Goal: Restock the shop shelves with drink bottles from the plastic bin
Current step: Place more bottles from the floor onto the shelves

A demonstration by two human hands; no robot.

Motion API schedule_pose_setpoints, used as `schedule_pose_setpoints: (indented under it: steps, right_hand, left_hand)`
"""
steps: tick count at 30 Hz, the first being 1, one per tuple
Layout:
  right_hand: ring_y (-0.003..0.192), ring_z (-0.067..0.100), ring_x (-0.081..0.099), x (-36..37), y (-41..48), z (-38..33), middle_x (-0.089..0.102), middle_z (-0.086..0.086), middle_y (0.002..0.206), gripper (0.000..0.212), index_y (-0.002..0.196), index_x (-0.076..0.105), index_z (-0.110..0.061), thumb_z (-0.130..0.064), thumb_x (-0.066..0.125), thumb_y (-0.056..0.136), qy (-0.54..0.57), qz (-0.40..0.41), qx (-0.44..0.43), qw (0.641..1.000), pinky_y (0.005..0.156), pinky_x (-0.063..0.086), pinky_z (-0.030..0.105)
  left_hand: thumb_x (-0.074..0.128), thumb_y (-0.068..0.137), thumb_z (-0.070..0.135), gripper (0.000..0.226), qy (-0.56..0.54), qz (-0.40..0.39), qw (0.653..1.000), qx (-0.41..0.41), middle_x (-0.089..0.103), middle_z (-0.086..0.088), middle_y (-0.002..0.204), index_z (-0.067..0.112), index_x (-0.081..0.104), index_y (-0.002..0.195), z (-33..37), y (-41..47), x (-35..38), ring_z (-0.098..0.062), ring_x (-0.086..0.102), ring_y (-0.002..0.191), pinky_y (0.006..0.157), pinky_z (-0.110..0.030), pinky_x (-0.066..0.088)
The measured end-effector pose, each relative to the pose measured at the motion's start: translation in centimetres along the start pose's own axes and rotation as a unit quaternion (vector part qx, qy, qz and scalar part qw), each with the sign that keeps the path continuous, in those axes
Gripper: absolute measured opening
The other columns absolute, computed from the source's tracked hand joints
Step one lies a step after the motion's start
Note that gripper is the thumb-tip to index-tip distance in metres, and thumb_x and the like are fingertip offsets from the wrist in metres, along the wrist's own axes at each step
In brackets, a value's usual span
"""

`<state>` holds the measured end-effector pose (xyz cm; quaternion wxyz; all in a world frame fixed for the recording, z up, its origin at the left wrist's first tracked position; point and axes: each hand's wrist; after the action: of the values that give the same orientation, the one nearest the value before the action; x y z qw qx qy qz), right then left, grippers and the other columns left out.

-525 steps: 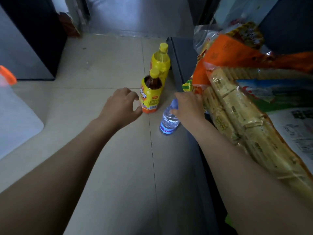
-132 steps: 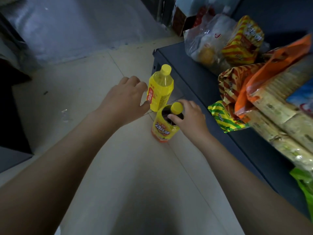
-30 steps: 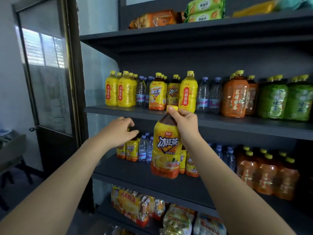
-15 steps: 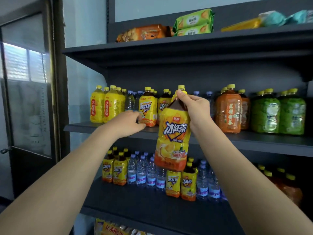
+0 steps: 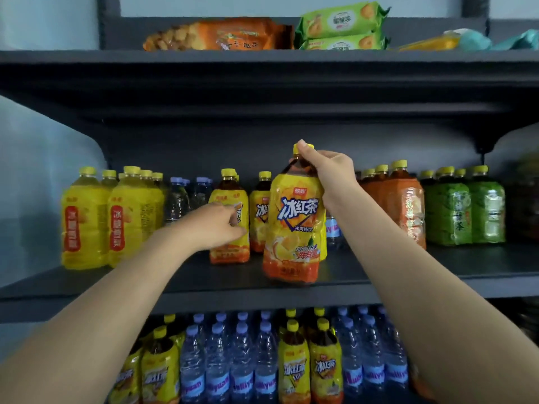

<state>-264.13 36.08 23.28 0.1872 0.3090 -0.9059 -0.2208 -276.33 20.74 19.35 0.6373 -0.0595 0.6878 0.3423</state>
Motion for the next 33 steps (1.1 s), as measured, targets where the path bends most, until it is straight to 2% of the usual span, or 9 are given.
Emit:
schedule_pose_setpoints:
  steps: [4,9,11,13,18,22,27,30,33]
  right_hand:
    - [0.085,0.024,0.068,2.1,2.9,2.2,0.069,0.006,0.09,0.037,0.093,0.063,-0.012,-0.041,0.076,0.075,-0.048,0.015,0.001,0.999,0.083,0.057,0.042]
    - [0.089,0.024,0.067,3.3,5.5,4.2,0.068,0.006,0.097,0.057,0.118,0.058,-0.007,-0.042,0.074,0.077,-0.068,0.026,0.009,0.997,0.087,0.055,0.042]
    - [0.091,0.025,0.067,3.6,6.2,5.1,0.068,0.007,0.098,0.054,0.115,0.06,-0.007,-0.043,0.073,0.077,-0.075,0.022,0.005,0.997,0.088,0.055,0.043]
    - [0.091,0.023,0.067,4.2,6.5,6.3,0.069,0.006,0.093,0.037,0.099,0.066,-0.008,-0.041,0.069,0.081,-0.126,0.001,-0.033,0.991,0.089,0.054,0.042]
    - [0.094,0.035,0.063,5.5,7.4,7.4,0.069,0.022,0.097,0.048,0.098,0.067,0.003,-0.044,0.059,0.089,-0.289,-0.027,-0.14,0.947,0.082,0.051,0.046]
    - [0.064,0.02,0.049,5.3,8.5,7.8,0.054,0.008,0.069,0.044,0.076,0.053,-0.006,-0.047,0.05,0.092,-0.428,-0.025,-0.178,0.886,0.061,0.033,0.03]
    - [0.069,0.022,0.049,5.4,8.4,7.9,0.052,0.007,0.073,0.043,0.086,0.053,-0.006,-0.048,0.046,0.094,-0.502,-0.004,-0.219,0.837,0.059,0.031,0.028]
    - [0.073,0.021,0.051,5.3,7.9,8.0,0.056,0.006,0.08,0.044,0.098,0.057,-0.003,-0.047,0.05,0.092,-0.483,0.004,-0.23,0.845,0.055,0.03,0.029]
    - [0.093,0.024,0.061,4.6,7.1,8.4,0.066,0.009,0.102,0.043,0.111,0.06,-0.006,-0.043,0.059,0.089,-0.428,-0.021,-0.224,0.875,0.067,0.04,0.026]
  left_hand:
    - [0.052,0.09,0.039,0.032,-0.009,-0.03,0.999,0.016,0.055,-0.006,0.117,0.013,0.057,0.108,-1.9,2.3,2.1,-0.02,0.053,0.103,0.087,-0.034,0.044]
    - [0.05,0.09,0.043,0.038,0.007,-0.039,0.999,0.018,0.051,-0.002,0.122,0.017,0.053,0.118,-3.3,4.1,3.6,-0.019,0.049,0.11,0.093,-0.035,0.044]
    - [0.05,0.089,0.043,0.039,0.012,-0.035,0.999,0.018,0.051,-0.003,0.123,0.016,0.053,0.118,-3.6,4.6,3.9,-0.02,0.049,0.112,0.095,-0.036,0.043]
    - [0.05,0.089,0.044,0.039,0.011,-0.035,0.999,0.015,0.051,-0.002,0.123,0.017,0.053,0.117,-3.7,5.0,4.3,-0.019,0.049,0.112,0.095,-0.035,0.043]
    - [0.049,0.089,0.046,0.04,0.005,-0.033,0.999,0.022,0.053,0.0,0.121,0.018,0.052,0.118,-3.5,5.5,4.8,-0.017,0.05,0.11,0.093,-0.033,0.044]
    - [0.048,0.09,0.047,0.04,0.004,-0.029,0.999,0.027,0.051,0.002,0.12,0.019,0.051,0.118,-3.4,5.8,4.9,-0.016,0.049,0.11,0.093,-0.034,0.044]
    - [0.047,0.09,0.046,0.04,0.001,-0.03,0.999,0.035,0.051,0.001,0.122,0.019,0.051,0.12,-2.8,6.0,4.9,-0.015,0.049,0.11,0.092,-0.032,0.044]
    - [0.048,0.09,0.047,0.039,0.0,-0.027,0.999,0.039,0.051,0.002,0.12,0.02,0.051,0.118,-2.5,5.9,4.8,-0.015,0.049,0.11,0.093,-0.033,0.045]
    - [0.048,0.09,0.047,0.039,-0.001,-0.029,0.999,0.037,0.05,0.002,0.121,0.02,0.052,0.118,-2.6,5.7,4.6,-0.014,0.048,0.11,0.094,-0.033,0.044]
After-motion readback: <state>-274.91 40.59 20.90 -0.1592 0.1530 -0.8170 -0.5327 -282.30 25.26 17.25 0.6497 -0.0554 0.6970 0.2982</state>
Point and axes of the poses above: each hand's wrist, its own y-axis towards the middle knuckle, its own x-axis out of the palm, z = x × y
